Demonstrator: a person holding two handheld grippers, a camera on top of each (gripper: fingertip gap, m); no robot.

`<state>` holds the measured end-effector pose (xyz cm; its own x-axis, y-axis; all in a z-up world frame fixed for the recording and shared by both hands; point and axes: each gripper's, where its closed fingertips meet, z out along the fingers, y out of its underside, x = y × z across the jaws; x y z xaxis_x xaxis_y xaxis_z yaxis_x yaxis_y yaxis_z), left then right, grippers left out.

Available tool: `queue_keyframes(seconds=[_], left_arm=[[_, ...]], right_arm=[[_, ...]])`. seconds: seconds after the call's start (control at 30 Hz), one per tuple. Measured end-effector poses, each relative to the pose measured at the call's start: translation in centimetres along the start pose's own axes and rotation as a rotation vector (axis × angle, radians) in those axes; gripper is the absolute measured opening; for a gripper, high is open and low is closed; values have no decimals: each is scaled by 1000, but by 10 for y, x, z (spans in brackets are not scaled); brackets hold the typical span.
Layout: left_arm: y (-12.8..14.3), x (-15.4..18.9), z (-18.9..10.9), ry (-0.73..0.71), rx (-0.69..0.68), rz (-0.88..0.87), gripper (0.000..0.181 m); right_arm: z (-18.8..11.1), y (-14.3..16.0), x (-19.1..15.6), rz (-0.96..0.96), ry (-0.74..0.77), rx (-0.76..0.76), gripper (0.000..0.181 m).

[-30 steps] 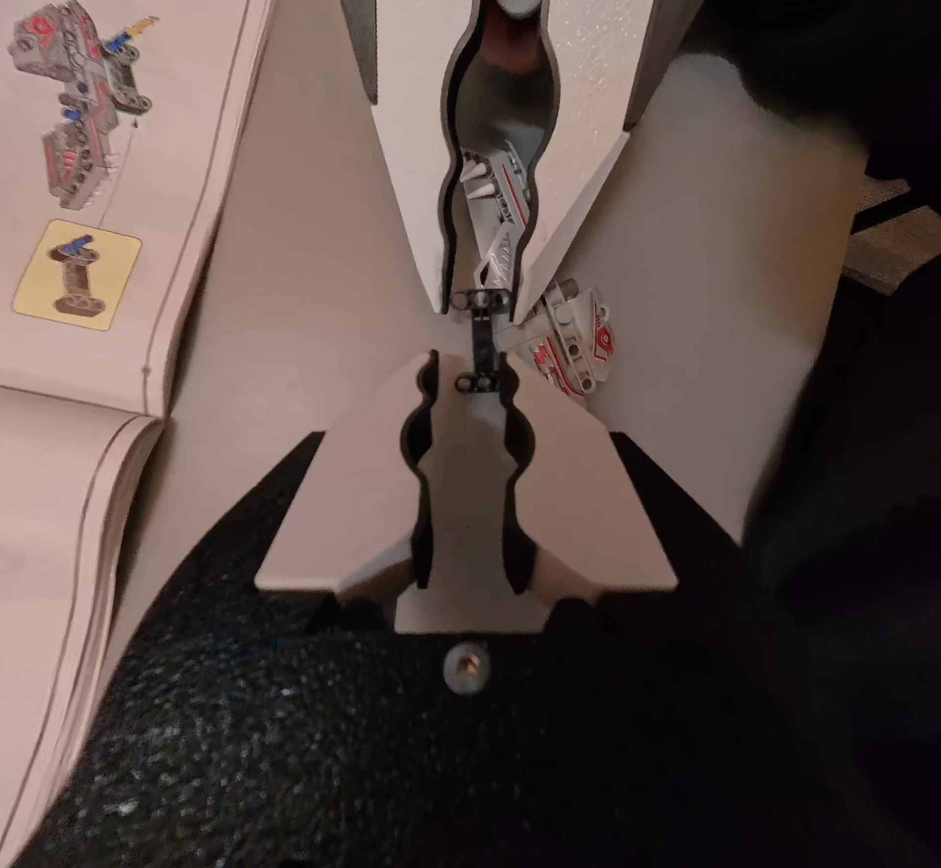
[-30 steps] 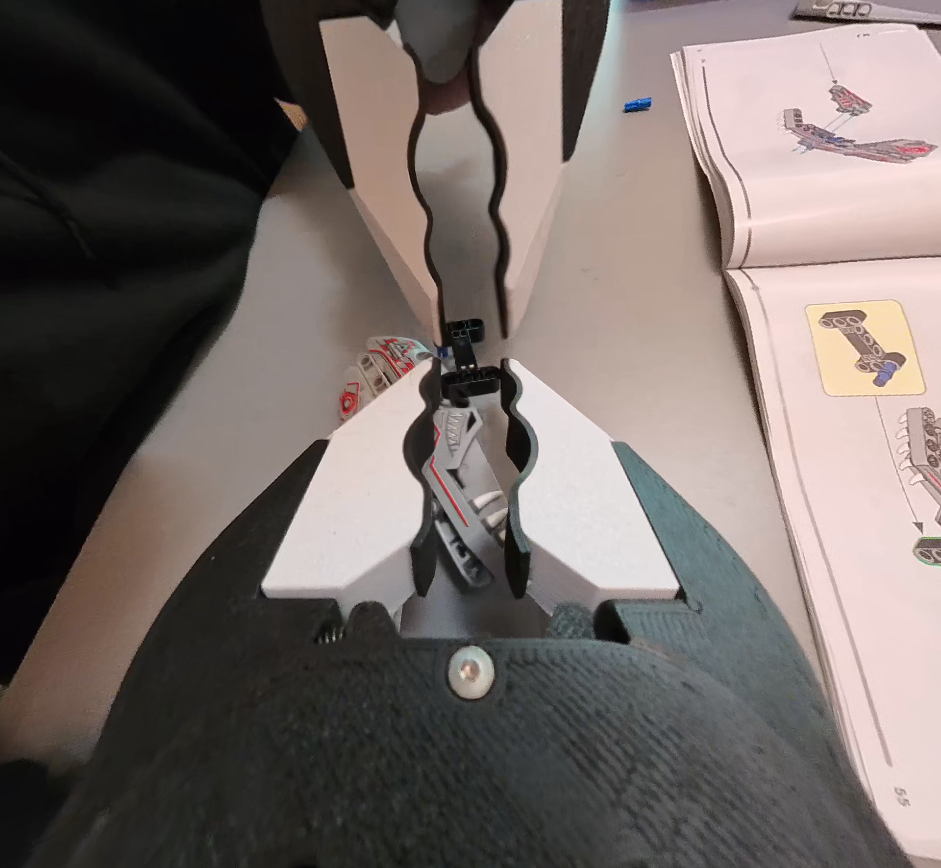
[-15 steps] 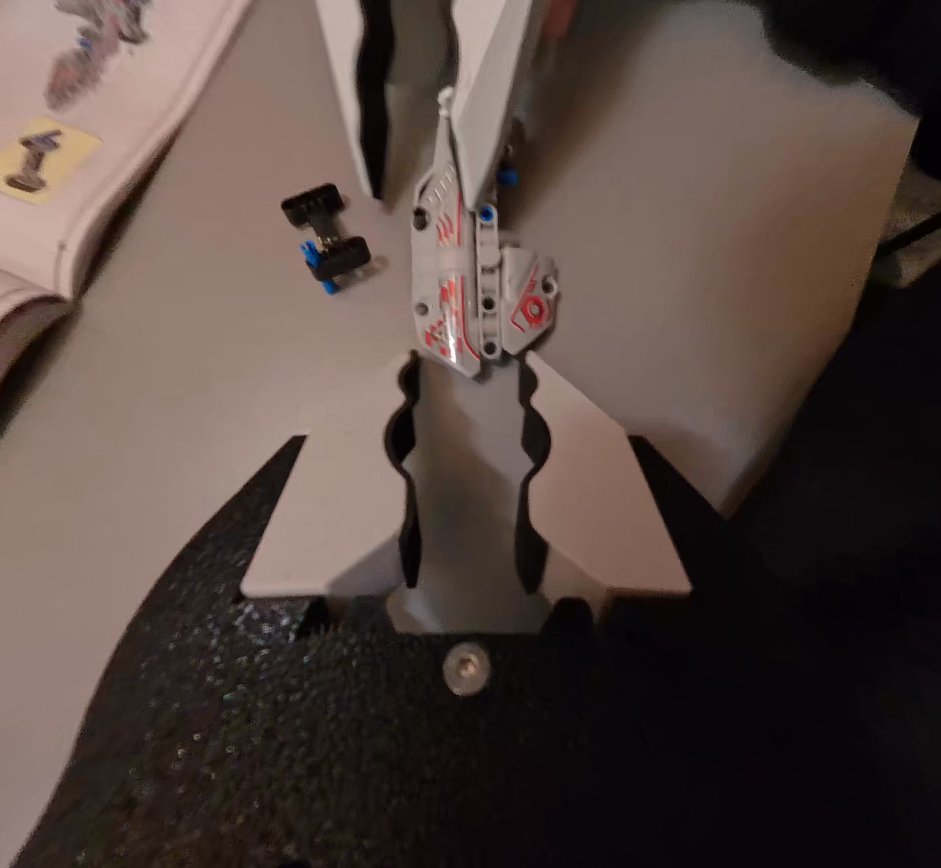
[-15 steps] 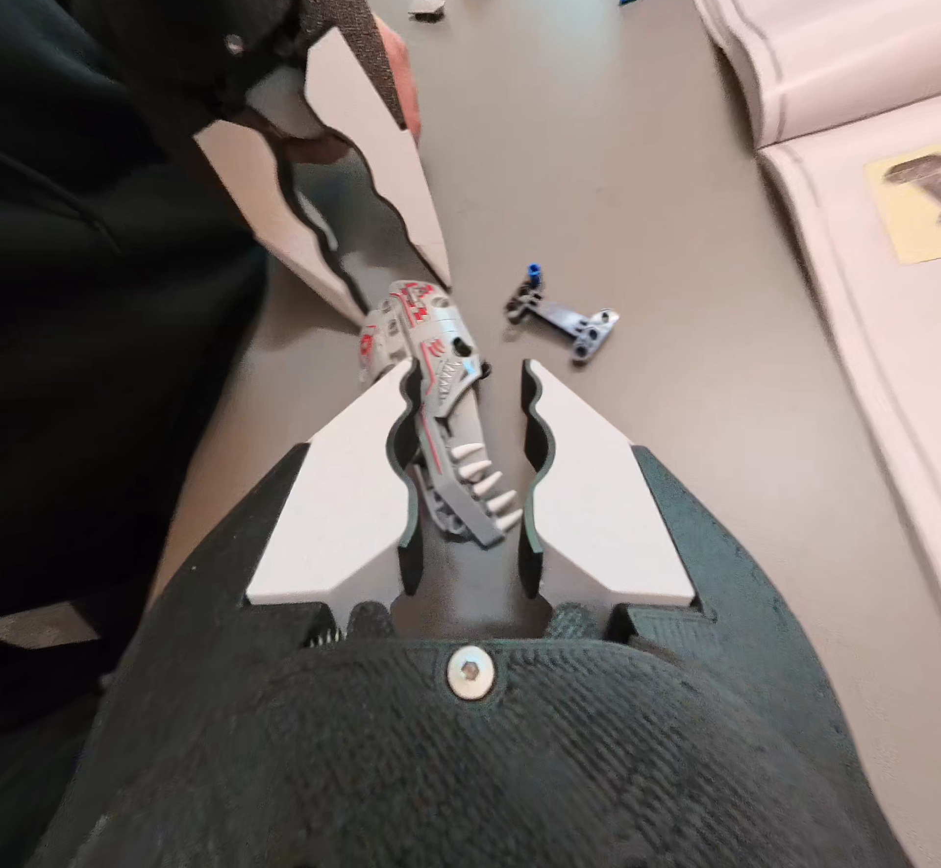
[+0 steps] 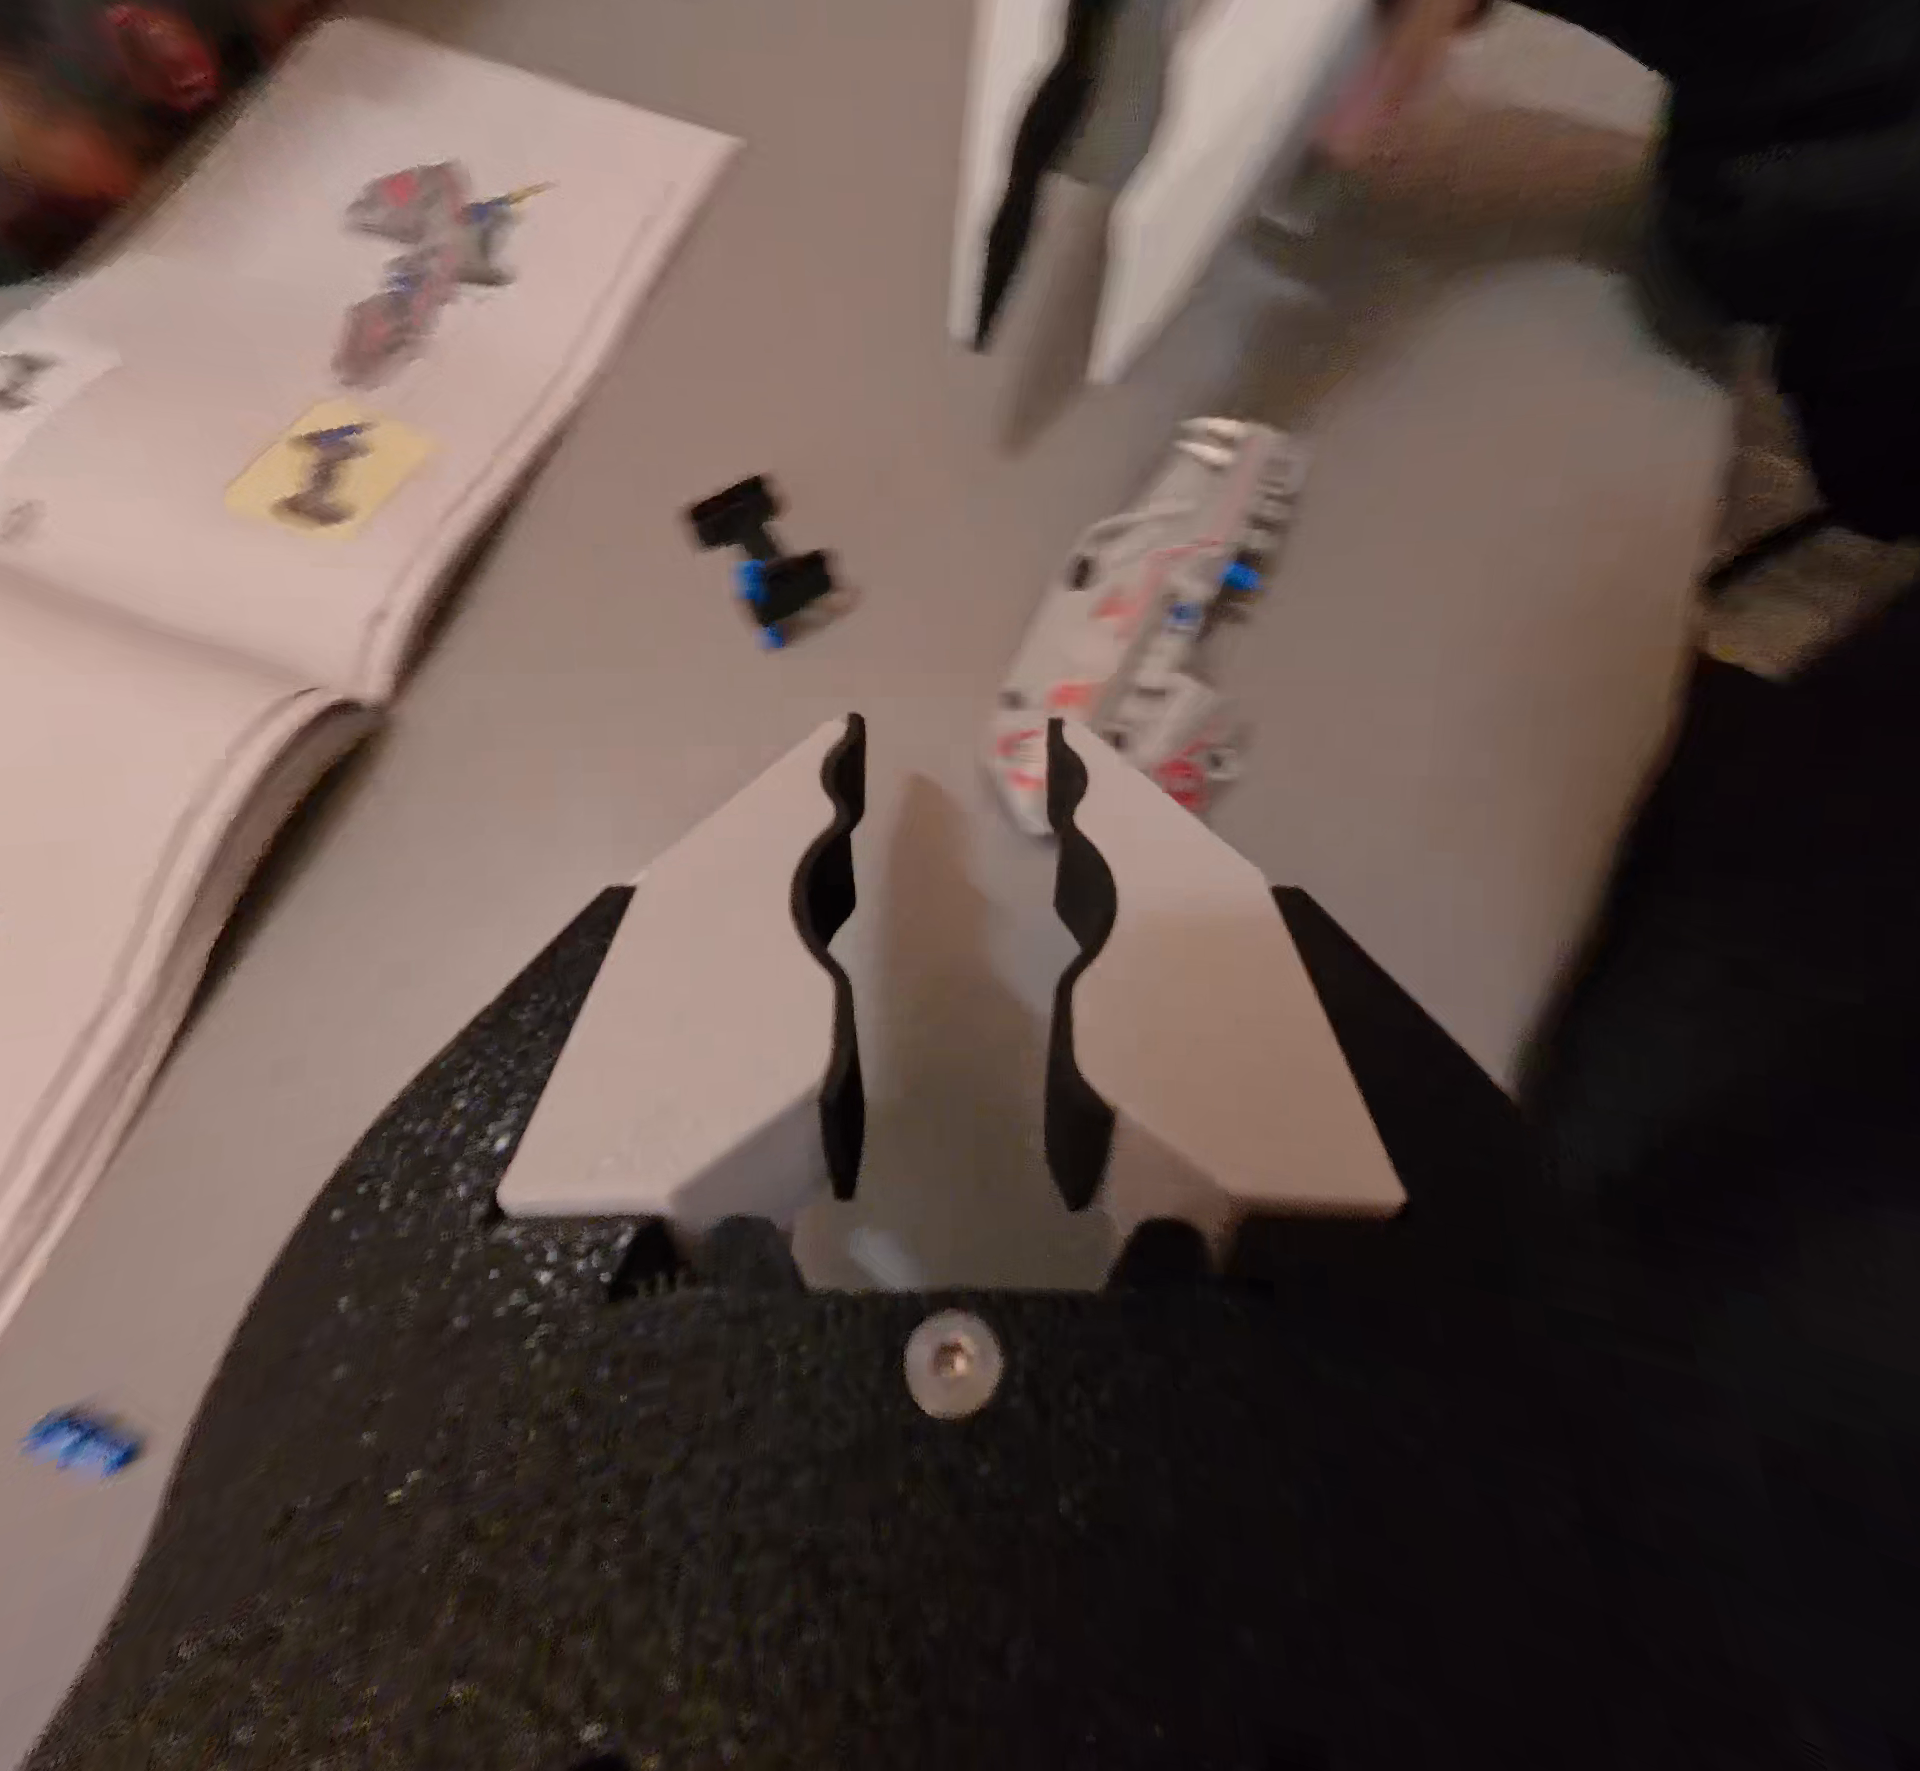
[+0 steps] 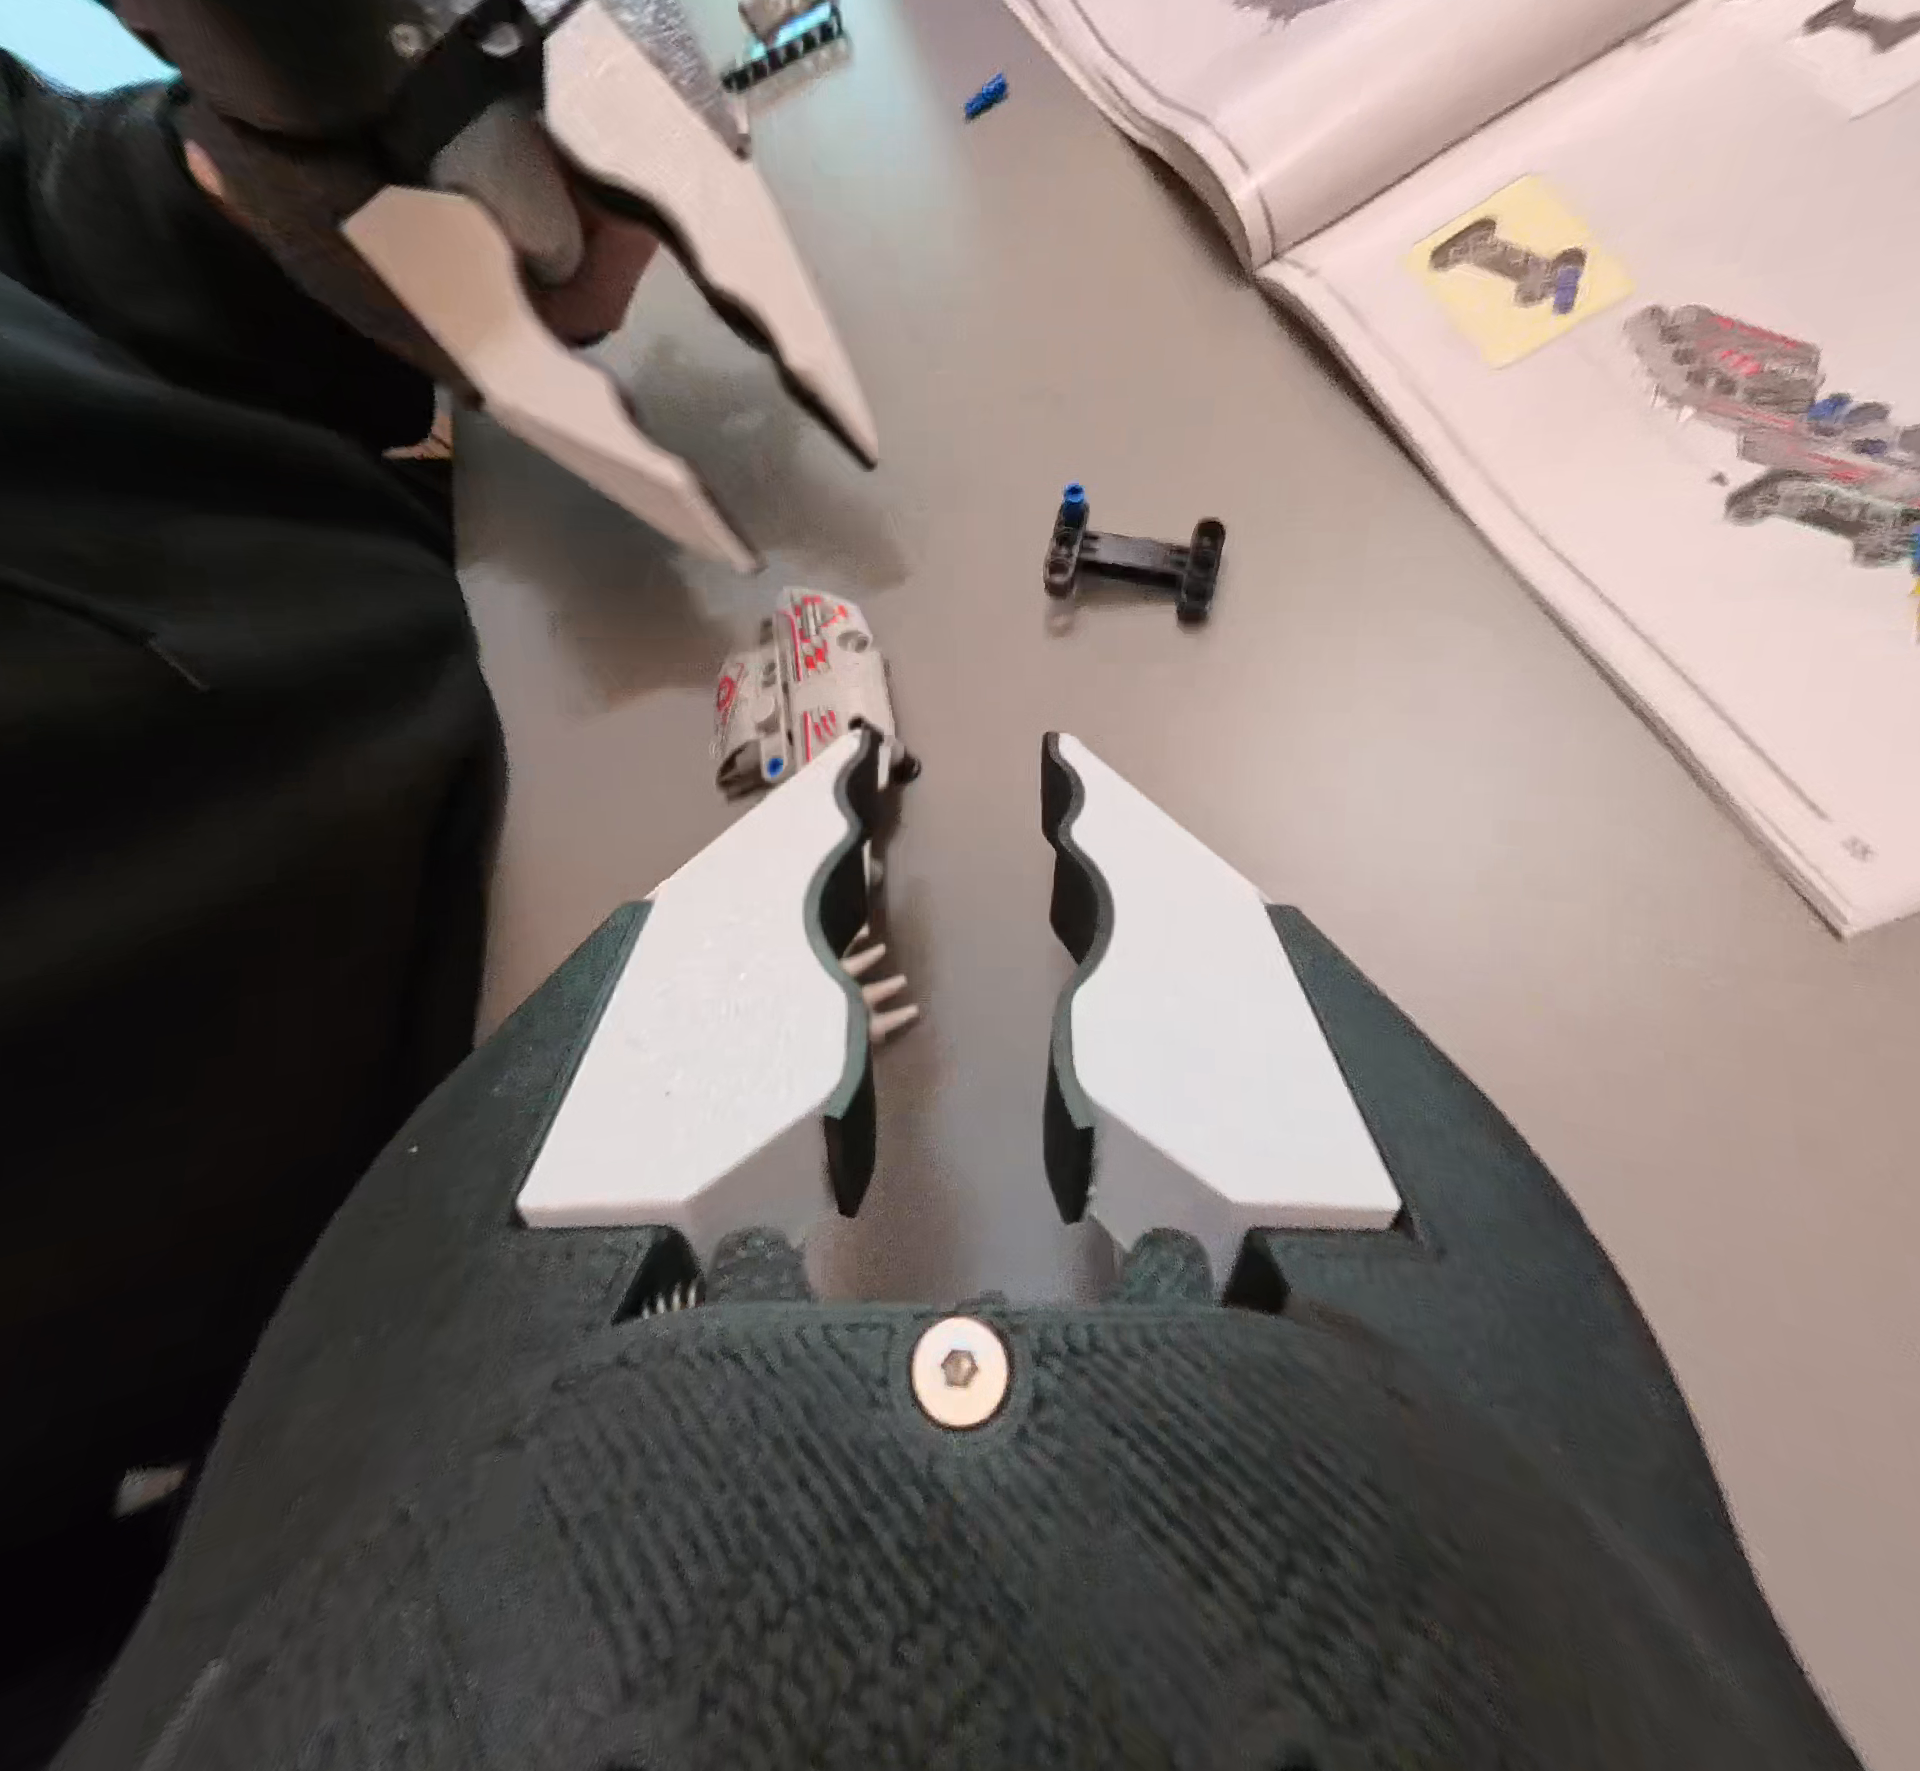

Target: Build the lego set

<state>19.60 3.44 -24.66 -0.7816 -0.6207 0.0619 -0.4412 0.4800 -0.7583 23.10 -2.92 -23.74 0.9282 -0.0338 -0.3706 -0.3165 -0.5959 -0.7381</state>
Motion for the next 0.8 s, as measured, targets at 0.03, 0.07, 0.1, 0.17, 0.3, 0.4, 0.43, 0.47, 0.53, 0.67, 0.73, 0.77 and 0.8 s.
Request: queue_keyframes(seconds=[0.03, 0.07, 0.1, 0.17, 0.3, 0.4, 0.43, 0.47, 0.53, 0.67, 0.73, 0.77, 0.8], left_arm=[[3, 13, 2, 46, -22, 24, 38], [7, 22, 6, 65, -48, 45, 43], [9, 28, 10, 65, -58, 65, 46], [13, 31, 19, 46, -67, 85, 47], [10, 11, 20, -26, -68, 72, 45], [12, -22, 12, -137, -87, 60, 40], [14, -33, 9, -166, -96, 54, 38], [15, -42, 7, -189, -101, 41, 37], [20, -52, 5, -196, -110, 16, 36], [25, -60, 0, -200, -102, 11, 32], [22, -62, -3, -205, -77, 28, 30], [19, -62, -4, -199, -64, 33, 30], [16, -62, -3, -186, -52, 35, 30]], right_arm=[[-1, 6, -2, 2, -18, -33, 31], [1, 14, -5, 0, -36, -74, 35], [5, 22, -8, -5, -47, -120, 40], [14, 32, -17, -27, -71, -177, 39], [21, 27, -25, -13, -51, -161, 26], [34, 15, -22, 60, -8, -83, 25], [40, 9, -21, 90, -3, -43, 26], [45, 5, -22, 120, -17, -15, 28], [48, 1, -30, 122, -73, 0, 31], [14, -19, -4, -89, 75, 30, 29], [3, -28, 30, -352, 267, -16, 41], [6, -30, 38, -488, 303, -50, 50], [13, -31, 44, -598, 299, -90, 53]])
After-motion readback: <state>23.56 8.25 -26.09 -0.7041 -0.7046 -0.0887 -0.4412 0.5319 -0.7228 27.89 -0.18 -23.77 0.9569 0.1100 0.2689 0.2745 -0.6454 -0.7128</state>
